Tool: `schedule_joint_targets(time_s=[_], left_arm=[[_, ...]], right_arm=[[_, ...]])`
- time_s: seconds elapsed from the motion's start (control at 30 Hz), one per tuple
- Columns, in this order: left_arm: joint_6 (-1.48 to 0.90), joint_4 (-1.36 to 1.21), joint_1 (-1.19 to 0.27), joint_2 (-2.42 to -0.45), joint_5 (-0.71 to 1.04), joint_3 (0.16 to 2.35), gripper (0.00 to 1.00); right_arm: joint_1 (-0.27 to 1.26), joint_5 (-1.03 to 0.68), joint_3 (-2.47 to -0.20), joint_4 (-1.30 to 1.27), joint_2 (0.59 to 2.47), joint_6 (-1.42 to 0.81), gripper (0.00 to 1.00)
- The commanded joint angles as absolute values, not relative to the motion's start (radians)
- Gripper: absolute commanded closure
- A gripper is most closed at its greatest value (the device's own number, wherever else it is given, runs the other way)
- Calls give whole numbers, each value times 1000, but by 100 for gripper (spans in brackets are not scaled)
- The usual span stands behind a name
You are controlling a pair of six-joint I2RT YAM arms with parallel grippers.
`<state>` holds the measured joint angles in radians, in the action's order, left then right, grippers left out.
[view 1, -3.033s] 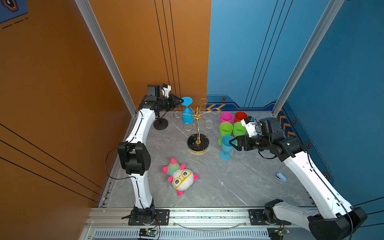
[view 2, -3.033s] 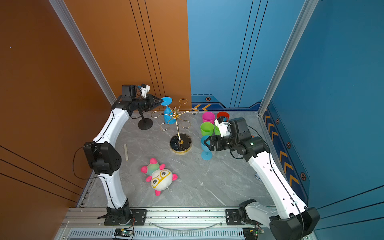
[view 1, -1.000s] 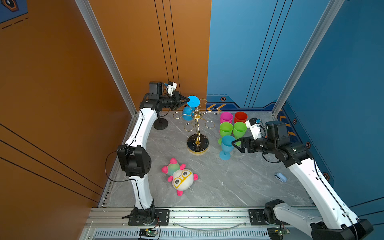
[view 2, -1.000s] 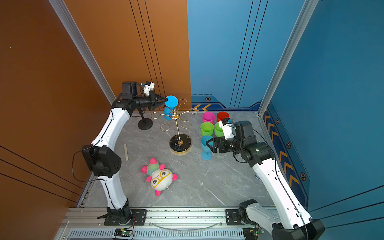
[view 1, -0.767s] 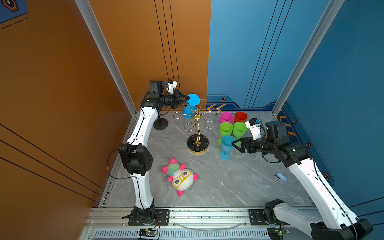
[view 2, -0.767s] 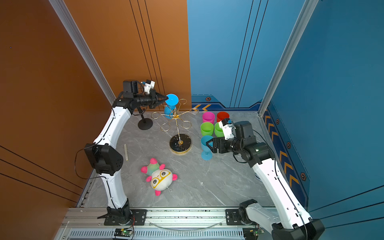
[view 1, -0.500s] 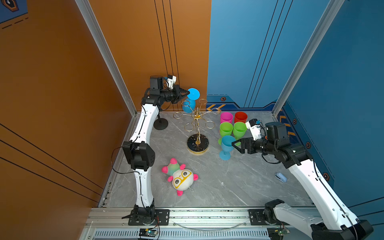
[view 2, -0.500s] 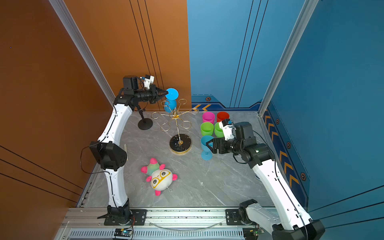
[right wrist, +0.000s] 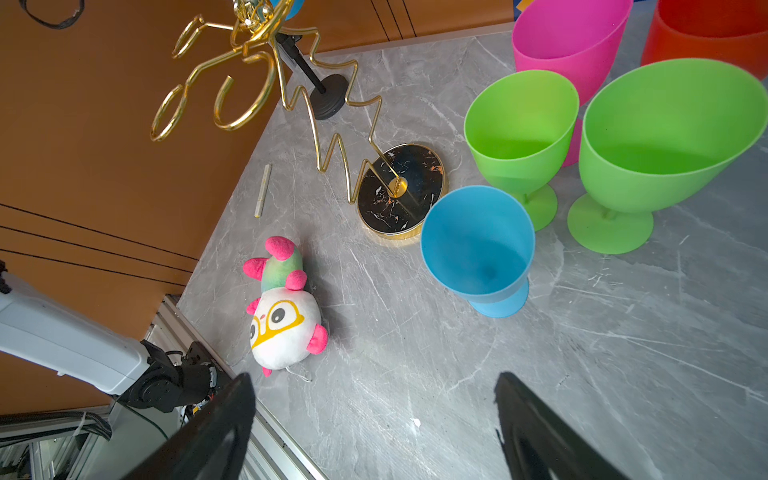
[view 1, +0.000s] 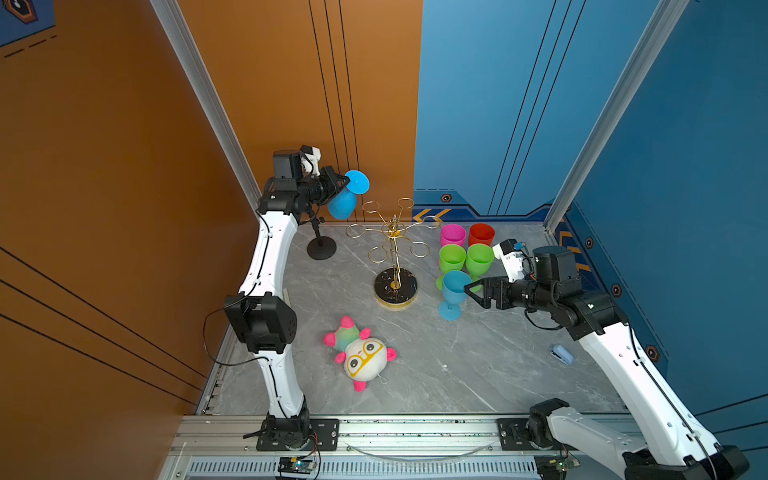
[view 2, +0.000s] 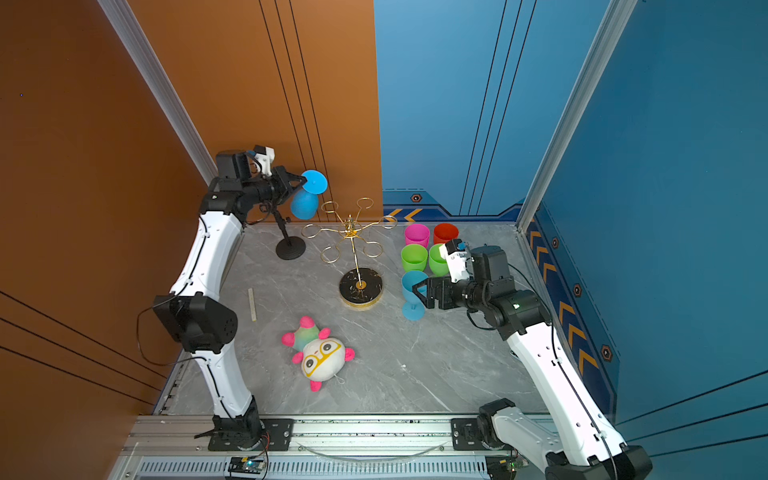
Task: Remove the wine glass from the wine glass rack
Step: 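Lift the blue glass off the rack hook with the left gripper, then carry the blue glass toward the plush toy and turn it upright with the left gripper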
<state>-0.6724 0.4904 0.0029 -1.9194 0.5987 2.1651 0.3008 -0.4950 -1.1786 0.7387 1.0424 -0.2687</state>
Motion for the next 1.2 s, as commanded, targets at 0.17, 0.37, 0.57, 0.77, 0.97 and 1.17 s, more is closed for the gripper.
schedule_joint_targets(time_s=[0.17,0.37,0.57,0.77,0.97,1.17], left_arm=[[-485,472,23,-1597,448,1883,100],[-375,480,16,-1341,418,1667,100],[-309,484,-53,-1056,499,1424,100],[-316,489,-138,-827,607,1280,100],[-300,489,-317,-748,697,1195,100],[-205,490,-553,-741,698,1127,100]], right_arm=[[297,-534,-1165,703,1025,-296,9],[295,-543,-1168,700,1031,-299,9],[295,-529,-1172,696,1050,-324,9],[293,-536,-1196,696,1091,-345,10],[293,-542,-1215,696,1130,-377,11],[294,-567,-1235,696,1152,-402,11]])
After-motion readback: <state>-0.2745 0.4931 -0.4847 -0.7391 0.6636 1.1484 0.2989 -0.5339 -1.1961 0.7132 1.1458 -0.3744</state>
